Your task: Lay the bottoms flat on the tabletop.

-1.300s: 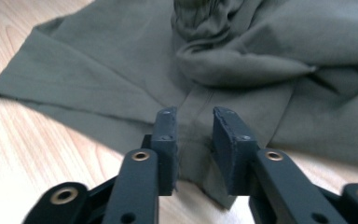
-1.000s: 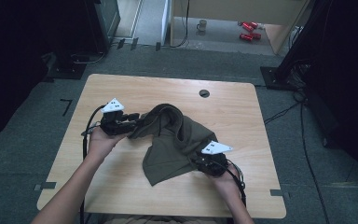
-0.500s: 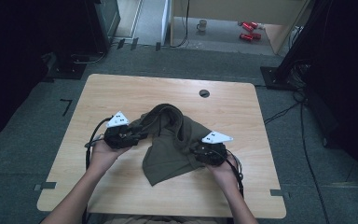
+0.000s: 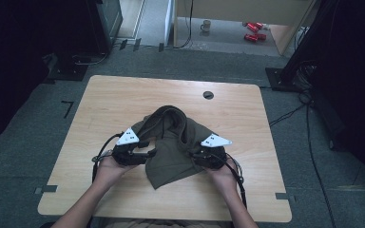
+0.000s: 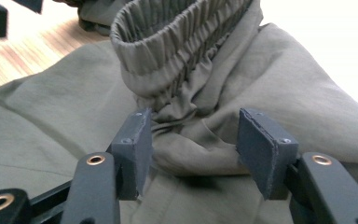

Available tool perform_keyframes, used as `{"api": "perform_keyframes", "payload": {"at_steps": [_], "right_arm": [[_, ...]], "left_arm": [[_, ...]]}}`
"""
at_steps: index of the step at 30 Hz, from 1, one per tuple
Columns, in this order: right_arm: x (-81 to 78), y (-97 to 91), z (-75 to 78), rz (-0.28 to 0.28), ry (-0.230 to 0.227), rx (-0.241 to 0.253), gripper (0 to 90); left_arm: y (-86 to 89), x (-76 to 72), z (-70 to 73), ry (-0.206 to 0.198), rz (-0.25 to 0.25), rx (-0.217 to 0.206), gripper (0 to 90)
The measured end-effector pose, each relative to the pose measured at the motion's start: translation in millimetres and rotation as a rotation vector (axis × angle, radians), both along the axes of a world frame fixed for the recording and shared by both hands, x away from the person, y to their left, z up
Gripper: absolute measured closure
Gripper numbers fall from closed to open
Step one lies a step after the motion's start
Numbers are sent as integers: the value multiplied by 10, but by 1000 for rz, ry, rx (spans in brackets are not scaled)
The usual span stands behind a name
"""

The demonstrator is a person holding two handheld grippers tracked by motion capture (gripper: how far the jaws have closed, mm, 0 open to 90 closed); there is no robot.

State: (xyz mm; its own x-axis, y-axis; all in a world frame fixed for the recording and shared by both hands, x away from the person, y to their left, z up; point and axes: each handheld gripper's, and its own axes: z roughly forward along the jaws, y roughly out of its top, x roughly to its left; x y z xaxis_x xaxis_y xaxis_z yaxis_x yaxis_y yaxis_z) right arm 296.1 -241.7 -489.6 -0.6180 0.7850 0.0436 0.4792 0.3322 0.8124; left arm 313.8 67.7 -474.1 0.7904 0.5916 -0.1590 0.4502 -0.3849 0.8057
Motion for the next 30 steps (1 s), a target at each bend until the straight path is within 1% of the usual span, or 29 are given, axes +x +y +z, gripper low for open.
{"api": "perform_keyframes", "payload": {"at_steps": [1, 2, 5, 6, 7, 9, 12, 13, 14, 16, 18, 20, 21, 22, 23, 24, 25, 26, 27, 28, 29, 30], "right_arm": [[3, 12, -3, 2, -1, -1, 450], [6, 26, -7, 5, -1, -2, 447], [27, 69, -26, 13, -6, -11, 445], [45, 99, -41, 12, -4, -10, 443], [51, 110, -46, 12, -3, -8, 443], [66, 141, -57, 12, -5, -7, 440], [74, 168, -65, 13, -9, -5, 436], [81, 191, -71, 13, -10, 2, 432], [81, 191, -71, 13, -10, 2, 432], [82, 219, -71, 14, -12, 7, 427], [84, 248, -70, 11, -24, 5, 428], [93, 270, -76, 6, -37, 5, 458], [98, 272, -79, 2, -38, 1, 472], [104, 272, -85, 2, -38, -2, 491], [104, 272, -85, 2, -38, -2, 491], [112, 266, -92, 5, -39, -8, 554], [112, 264, -89, 8, -42, -9, 591], [112, 264, -89, 8, -42, -9, 591], [108, 267, -84, 8, -47, -11, 629], [97, 274, -55, 6, -72, -24, 705], [97, 274, -55, 6, -72, -24, 705], [97, 274, -39, 7, -77, -25, 724]], "left_arm": [[-4, -4, -20, 12, 1, -2, 478], [-8, -9, -42, 15, 1, 3, 477], [-25, -16, -117, 22, 2, 31, 474], [-26, -3, -169, 36, 10, 39, 475], [-26, -3, -169, 36, 10, 39, 475], [-25, 27, -235, 68, 21, 52, 473], [-31, 32, -270, 67, 25, 62, 474], [-43, 39, -310, 77, 29, 74, 473], [-43, 39, -310, 77, 29, 74, 472], [-58, 45, -345, 93, 32, 68, 471], [-76, 46, -369, 93, 34, 76, 471], [-92, 49, -395, 89, 35, 82, 467], [-95, 47, -410, 79, 41, 69, 468], [-96, 47, -412, 79, 43, 66, 469], [-96, 47, -412, 79, 43, 66, 476], [-97, 42, -416, 85, 50, 55, 508], [-99, 42, -416, 98, 52, 46, 561], [-99, 42, -416, 98, 52, 46, 602], [-105, 43, -415, 110, 54, 41, 602], [-117, 41, -408, 109, 47, 59, 713], [-117, 41, -408, 109, 47, 59, 742], [-127, 40, -401, 110, 43, 70, 742]]}}
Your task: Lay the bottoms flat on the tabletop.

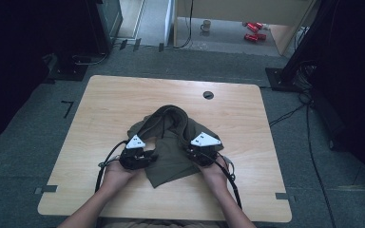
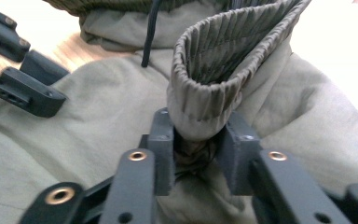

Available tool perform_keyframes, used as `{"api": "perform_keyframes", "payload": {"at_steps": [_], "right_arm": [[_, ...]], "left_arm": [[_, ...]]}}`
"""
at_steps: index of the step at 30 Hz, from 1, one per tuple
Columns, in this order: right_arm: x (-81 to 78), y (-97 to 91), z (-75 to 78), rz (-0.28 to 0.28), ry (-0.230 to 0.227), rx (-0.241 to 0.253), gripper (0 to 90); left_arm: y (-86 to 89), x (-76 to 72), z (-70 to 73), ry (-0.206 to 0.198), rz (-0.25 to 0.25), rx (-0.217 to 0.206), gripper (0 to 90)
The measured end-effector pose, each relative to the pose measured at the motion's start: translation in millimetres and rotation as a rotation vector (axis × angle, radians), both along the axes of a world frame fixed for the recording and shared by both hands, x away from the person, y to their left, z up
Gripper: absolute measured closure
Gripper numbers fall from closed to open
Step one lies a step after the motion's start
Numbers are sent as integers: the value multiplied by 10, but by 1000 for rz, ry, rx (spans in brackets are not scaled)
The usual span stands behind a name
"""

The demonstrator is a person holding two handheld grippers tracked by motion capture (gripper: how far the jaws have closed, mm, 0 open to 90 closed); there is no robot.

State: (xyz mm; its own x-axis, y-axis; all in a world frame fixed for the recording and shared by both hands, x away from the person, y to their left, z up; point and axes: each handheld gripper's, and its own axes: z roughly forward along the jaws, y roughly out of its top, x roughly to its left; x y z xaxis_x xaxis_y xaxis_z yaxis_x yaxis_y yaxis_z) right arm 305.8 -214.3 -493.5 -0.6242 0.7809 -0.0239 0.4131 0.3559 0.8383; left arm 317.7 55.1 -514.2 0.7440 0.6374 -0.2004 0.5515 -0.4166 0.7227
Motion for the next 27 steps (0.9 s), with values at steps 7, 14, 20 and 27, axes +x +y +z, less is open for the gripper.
{"api": "perform_keyframes", "payload": {"at_steps": [7, 14, 20, 27], "right_arm": [[53, -95, 261, -5, 7, 38, 759], [176, -231, 456, -19, 5, 30, 769], [407, -447, 578, -71, 36, 49, 784], [596, -589, 607, -102, 66, 61, 793]], "left_arm": [[51, -64, 189, 12, -4, -38, 892], [175, -140, 297, 20, -13, -39, 891], [338, -213, 368, 26, -8, -42, 891], [507, -257, 406, 27, -2, -42, 890]]}}
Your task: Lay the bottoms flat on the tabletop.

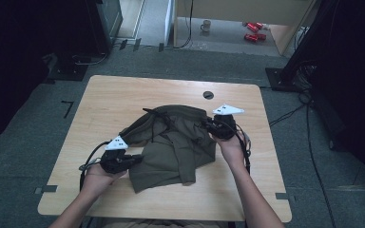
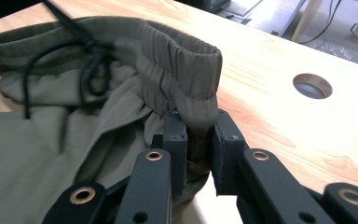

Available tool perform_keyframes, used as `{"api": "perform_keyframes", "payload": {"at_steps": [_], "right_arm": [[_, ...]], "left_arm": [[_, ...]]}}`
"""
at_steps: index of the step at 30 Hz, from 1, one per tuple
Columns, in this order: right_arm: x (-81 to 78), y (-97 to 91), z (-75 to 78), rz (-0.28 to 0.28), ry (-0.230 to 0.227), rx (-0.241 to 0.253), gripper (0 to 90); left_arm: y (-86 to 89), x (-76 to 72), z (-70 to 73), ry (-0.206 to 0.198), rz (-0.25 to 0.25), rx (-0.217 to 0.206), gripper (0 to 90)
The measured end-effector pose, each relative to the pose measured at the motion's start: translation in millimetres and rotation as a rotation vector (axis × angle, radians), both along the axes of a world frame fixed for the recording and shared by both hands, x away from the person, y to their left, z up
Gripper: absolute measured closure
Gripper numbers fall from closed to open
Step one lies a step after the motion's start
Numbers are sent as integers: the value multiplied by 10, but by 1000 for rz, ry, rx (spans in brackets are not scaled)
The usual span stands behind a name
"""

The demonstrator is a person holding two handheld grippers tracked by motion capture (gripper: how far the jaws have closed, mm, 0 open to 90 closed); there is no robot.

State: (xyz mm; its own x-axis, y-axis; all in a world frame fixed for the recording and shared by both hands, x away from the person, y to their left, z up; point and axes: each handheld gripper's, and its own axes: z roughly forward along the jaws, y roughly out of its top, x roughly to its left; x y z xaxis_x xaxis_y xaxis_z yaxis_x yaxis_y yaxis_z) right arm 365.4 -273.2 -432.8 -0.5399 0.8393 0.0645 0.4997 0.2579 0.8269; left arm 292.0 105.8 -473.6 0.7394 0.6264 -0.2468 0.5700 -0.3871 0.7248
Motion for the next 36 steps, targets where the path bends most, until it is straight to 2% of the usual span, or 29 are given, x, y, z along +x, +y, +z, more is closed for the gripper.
{"api": "perform_keyframes", "payload": {"at_steps": [5, 7, 13, 17, 21, 23, 25, 30, 32, 33, 36], "right_arm": [[187, -113, -40, -34, 45, -6, 799], [216, -135, -54, -43, 56, -6, 799], [398, -325, -256, -117, 129, -23, 802], [419, -398, -333, -140, 145, -30, 802], [434, -565, -440, -196, 177, -37, 803], [437, -592, -452, -205, 184, -38, 803], [425, -687, -493, -234, 194, -38, 804], [405, -747, -511, -250, 195, -35, 804], [404, -760, -507, -257, 185, -48, 804], [413, -778, -503, -274, 181, -48, 804], [426, -790, -519, -282, 193, -29, 795]], "left_arm": [[165, -37, 7, -4, 10, 9, 889], [192, -34, 5, -3, 14, 9, 889], [314, 16, -26, 8, 57, 6, 886], [350, 52, -49, 16, 73, 12, 883], [410, 94, -68, 17, 99, 14, 883], [424, 101, -66, 19, 106, 14, 881], [477, 136, -68, 17, 134, 8, 880], [522, 166, -93, 34, 152, 14, 878], [539, 162, -91, 34, 159, 22, 875], [568, 159, -81, 32, 171, 15, 869], [602, 158, -80, 31, 184, 10, 836]]}}
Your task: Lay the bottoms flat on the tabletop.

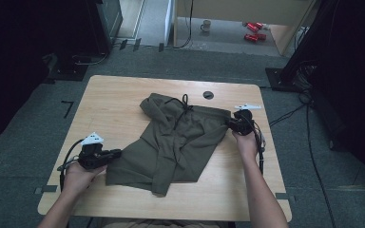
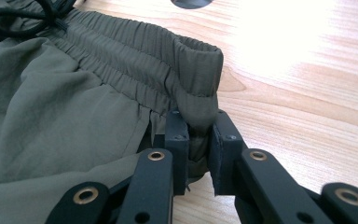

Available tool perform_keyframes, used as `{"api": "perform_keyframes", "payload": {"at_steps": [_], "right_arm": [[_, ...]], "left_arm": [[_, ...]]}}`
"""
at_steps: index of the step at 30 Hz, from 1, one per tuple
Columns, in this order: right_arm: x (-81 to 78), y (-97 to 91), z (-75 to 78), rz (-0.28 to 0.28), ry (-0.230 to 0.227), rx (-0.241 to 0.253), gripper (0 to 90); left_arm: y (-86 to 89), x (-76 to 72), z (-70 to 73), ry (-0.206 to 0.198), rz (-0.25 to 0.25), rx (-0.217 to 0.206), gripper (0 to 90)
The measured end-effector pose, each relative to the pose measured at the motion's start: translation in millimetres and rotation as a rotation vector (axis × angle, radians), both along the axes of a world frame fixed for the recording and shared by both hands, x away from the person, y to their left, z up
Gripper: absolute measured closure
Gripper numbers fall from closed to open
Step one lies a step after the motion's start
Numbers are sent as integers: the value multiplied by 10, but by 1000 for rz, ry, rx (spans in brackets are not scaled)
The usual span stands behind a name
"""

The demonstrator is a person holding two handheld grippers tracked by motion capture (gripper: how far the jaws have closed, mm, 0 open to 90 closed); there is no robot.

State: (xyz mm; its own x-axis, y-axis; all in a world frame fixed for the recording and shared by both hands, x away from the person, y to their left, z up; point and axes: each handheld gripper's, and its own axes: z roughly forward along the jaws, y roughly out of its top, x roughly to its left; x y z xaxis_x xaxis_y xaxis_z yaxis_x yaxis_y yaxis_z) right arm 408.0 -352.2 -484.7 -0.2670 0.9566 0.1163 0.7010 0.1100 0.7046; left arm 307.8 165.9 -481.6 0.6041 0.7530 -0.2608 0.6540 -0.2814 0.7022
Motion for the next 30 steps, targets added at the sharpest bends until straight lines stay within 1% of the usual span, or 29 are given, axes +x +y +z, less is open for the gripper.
{"api": "perform_keyframes", "payload": {"at_steps": [1, 2, 3, 4, 5, 6, 7, 9, 10, 11, 12, 13, 14, 16, 19, 20, 21, 22, 23, 24, 25, 26, 27, 28, 29, 30], "right_arm": [[0, 0, 0, 0, 0, 0, 795], [-3, 4, -1, 6, -1, 12, 773], [-28, 0, 15, 12, -24, 37, 687], [-28, 0, 15, 12, -24, 37, 687], [-63, -17, 46, 12, -40, 61, 653], [-84, -23, 62, 10, -47, 64, 638], [-107, -21, 75, 10, -52, 57, 629], [-154, -3, 91, 20, -61, 41, 614], [-154, -3, 91, 20, -61, 41, 614], [-218, 24, 107, 34, -87, 16, 606], [-218, 24, 107, 34, -87, 16, 606], [-264, 29, 128, 37, -102, 19, 596], [-264, 29, 128, 37, -102, 19, 596], [-314, 26, 166, 41, -104, 32, 594], [-355, 44, 187, 50, -112, 46, 595], [-398, 78, 193, 64, -117, 51, 595], [-398, 78, 193, 64, -117, 51, 595], [-444, 124, 178, 82, -114, 61, 588], [-471, 152, 162, 89, -114, 66, 582], [-471, 152, 162, 89, -114, 66, 582], [-504, 179, 141, 95, -112, 75, 579], [-578, 243, 90, 115, -115, 86, 576], [-578, 243, 90, 115, -115, 86, 576], [-657, 313, 52, 139, -117, 69, 573], [-694, 342, 38, 150, -119, 60, 571], [-694, 342, 38, 150, -119, 60, 571]], "left_arm": [[12, 0, -3, -2, 5, 5, 836], [22, 0, -3, 0, 8, -1, 810], [30, -5, 11, -6, 10, -9, 764], [30, -5, 11, -6, 10, -9, 760], [7, -18, 45, -23, 4, -21, 740], [7, -18, 45, -23, 4, -21, 722], [-28, -27, 70, -38, -7, -29, 710], [-71, -42, 88, -46, -19, -35, 690], [-71, -42, 88, -46, -19, -35, 678], [-120, -64, 107, -57, -33, -41, 664], [-120, -64, 107, -57, -33, -41, 655], [-146, -76, 118, -59, -37, -48, 644], [-171, -86, 129, -62, -43, -54, 644], [-244, -109, 150, -71, -63, -65, 626], [-284, -108, 151, -73, -74, -61, 615], [-318, -96, 143, -69, -82, -60, 590], [-318, -96, 143, -69, -82, -60, 577], [-336, -90, 138, -69, -84, -54, 550], [-354, -84, 130, -73, -84, -49, 522], [-370, -80, 123, -75, -84, -46, 522], [-386, -76, 120, -73, -87, -51, 515], [-403, -73, 119, -74, -94, -56, 512], [-427, -72, 118, -77, -100, -58, 512], [-481, -66, 119, -84, -113, -51, 501], [-504, -63, 118, -83, -120, -51, 499], [-504, -63, 118, -83, -120, -51, 498]]}}
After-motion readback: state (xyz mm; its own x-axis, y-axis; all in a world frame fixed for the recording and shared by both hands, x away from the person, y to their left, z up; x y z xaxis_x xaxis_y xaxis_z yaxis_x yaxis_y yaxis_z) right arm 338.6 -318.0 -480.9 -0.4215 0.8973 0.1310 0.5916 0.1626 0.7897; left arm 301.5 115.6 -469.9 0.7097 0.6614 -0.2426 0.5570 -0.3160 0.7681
